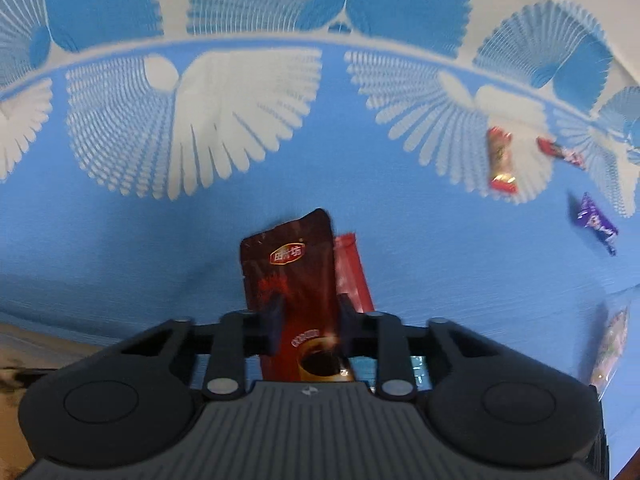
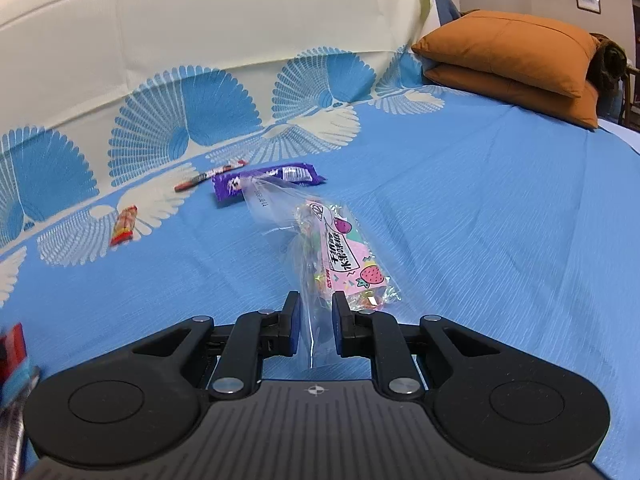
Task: Organize snacks
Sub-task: 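Carry the coffee sachet with the left tool while the right tool carries the candy bag over the box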
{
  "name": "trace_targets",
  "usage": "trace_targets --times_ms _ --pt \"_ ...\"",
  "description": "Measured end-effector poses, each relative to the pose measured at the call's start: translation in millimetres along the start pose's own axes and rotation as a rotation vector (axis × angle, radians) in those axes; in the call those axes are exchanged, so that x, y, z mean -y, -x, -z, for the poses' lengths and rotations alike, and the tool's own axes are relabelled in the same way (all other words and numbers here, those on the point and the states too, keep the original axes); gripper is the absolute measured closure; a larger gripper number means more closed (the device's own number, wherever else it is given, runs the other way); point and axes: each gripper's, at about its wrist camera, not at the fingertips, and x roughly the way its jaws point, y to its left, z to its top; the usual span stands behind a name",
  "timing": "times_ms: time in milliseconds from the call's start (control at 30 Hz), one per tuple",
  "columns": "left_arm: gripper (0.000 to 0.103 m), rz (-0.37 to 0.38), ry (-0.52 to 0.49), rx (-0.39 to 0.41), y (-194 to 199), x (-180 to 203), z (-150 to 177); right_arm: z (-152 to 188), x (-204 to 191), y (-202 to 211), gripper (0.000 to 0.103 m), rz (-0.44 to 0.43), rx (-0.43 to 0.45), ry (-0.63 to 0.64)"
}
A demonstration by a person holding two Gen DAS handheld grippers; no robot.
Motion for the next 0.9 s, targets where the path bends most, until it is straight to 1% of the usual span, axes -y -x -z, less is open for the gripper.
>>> trace_targets --times_ms 33,67,100,133,267,367,433,500,633,767,900 --pt "0.085 0.001 -0.001 0.017 7 0 0 0 1 2 0.086 -0.005 0.010 -0.008" --pt "0.092 0.004 -0.001 0.033 13 3 0 -1 2 4 0.086 -0.014 0.021 -0.015" --pt "0.094 0.007 -0.004 0.046 18 3 0 -1 3 6 0.087 -0.030 0.031 -0.021" --pt "0.094 0.017 0.001 0.058 20 1 -1 -2 3 8 0.088 -0.044 0.038 -0.025" --pt "0.095 0.062 -0.004 0.104 56 -1 14 -6 2 22 0.090 -0.101 0.087 -0.025" --pt "0.095 0.122 -0.016 0.130 91 -1 31 -17 2 41 0.092 -0.119 0.112 -0.014" --pt "0.095 0.164 -0.021 0.151 117 -2 44 -25 7 56 0.093 -0.156 0.099 -0.019" --pt "0.096 0.198 -0.031 0.174 142 -4 57 -30 18 75 0.094 -0.189 0.068 -0.037" --pt "0.096 0.229 -0.051 0.209 190 -8 92 -35 39 117 0.094 -0.233 0.014 -0.038" --pt "0.096 0.246 -0.047 0.237 237 -25 131 -43 49 167 0.094 -0.289 0.034 0.033" --pt "0.096 0.224 -0.043 0.286 285 -54 173 -49 52 224 0.094 -0.378 0.061 0.118"
